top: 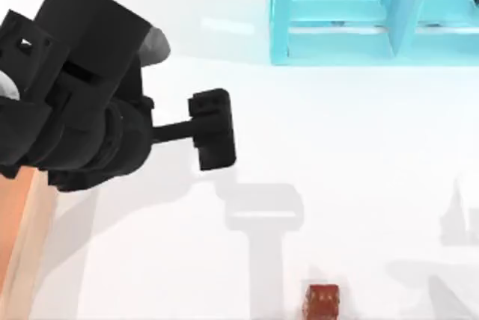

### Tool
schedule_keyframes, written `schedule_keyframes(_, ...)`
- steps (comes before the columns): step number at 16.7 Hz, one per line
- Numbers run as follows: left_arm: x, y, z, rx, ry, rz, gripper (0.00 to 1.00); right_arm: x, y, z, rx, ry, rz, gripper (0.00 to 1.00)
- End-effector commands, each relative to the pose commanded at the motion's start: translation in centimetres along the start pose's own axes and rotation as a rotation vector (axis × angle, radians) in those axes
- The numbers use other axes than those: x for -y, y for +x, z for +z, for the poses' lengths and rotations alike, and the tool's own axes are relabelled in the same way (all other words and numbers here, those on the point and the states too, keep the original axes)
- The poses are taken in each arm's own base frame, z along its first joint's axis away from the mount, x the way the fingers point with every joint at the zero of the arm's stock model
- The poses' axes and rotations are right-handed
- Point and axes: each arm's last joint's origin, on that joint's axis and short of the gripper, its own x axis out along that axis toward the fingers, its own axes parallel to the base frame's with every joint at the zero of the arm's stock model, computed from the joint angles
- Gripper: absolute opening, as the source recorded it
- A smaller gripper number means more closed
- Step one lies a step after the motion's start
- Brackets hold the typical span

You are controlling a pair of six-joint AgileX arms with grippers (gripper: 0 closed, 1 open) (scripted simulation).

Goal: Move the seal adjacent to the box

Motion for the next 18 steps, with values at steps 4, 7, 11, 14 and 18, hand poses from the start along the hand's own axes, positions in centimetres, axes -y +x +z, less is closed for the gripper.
schedule_keyframes(4,8.2,5.6,-0.6,-0.283,-0.015,0.153,1.0,0.0,0.0,0.0,0.0,0.0,0.0,1.0)
schedule_keyframes(7,12.9,9.1,-3.2,-0.406,-0.006,0.277,1.0,0.0,0.0,0.0,0.0,0.0,0.0,1.0)
schedule_keyframes(11,15.9,11.6,-6.2,-0.475,0.009,0.383,1.0,0.0,0.0,0.0,0.0,0.0,0.0,1.0)
schedule_keyframes(14,16.2,11.8,-6.6,-0.481,0.011,0.395,1.0,0.0,0.0,0.0,0.0,0.0,0.0,1.0)
schedule_keyframes(18,16.0,11.9,-6.5,-0.48,0.009,0.395,1.0,0.0,0.0,0.0,0.0,0.0,0.0,1.0)
